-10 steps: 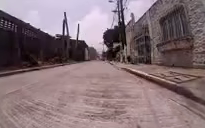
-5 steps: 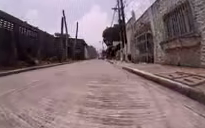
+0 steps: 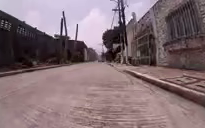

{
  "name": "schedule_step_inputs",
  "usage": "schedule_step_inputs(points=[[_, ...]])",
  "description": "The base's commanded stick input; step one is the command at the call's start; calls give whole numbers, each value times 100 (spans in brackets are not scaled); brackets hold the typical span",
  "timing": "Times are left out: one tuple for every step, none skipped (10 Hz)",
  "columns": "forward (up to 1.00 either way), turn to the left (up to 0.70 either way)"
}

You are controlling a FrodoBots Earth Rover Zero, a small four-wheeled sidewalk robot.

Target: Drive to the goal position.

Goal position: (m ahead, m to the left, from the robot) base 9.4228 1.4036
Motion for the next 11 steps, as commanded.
schedule_step_inputs(points=[[70,0],[70,0],[70,0],[70,0],[70,0],[70,0],[70,0],[70,0],[70,0],[70,0],[70,0]])
